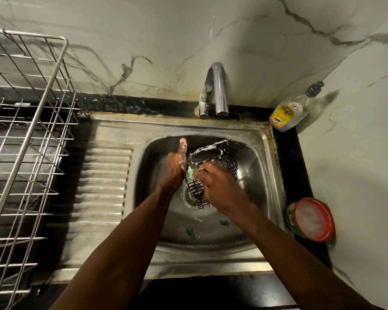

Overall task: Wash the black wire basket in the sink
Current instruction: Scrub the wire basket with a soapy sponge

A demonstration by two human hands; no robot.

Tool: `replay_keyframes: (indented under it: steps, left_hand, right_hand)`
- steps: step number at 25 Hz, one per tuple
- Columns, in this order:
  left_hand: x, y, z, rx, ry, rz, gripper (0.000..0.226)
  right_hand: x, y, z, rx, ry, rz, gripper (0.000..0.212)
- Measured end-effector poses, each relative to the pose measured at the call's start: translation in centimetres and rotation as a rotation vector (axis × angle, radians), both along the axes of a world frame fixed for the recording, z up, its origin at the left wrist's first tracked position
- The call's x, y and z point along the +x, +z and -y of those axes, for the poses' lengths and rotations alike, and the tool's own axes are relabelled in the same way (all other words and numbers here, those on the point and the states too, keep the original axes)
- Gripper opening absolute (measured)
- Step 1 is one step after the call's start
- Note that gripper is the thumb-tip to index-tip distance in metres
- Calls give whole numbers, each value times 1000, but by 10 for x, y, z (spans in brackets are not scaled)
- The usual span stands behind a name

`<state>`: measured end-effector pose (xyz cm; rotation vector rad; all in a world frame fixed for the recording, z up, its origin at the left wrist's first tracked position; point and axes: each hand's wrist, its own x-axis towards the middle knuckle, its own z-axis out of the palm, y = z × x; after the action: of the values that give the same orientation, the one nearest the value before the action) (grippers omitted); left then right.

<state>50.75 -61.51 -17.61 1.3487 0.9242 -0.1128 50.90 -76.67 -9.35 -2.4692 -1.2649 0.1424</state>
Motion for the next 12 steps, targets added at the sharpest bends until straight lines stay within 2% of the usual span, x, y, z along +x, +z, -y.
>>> replay_keyframes:
  steps: [3,7,9,12]
  left_hand:
    - [4,24,7,92,170,58,56]
    - [4,15,8,175,143,153,72]
    - [1,16,10,200,150,193,72]
    - [0,23,13,269,89,207,67]
  right_hand:
    - [10,-7,6,55,-234,28,42]
    - [38,-6,12,57,-521,11,39]
    - [31,-6,8,75,-487,29,36]
    - [-10,-21,4,25,-217,126,41]
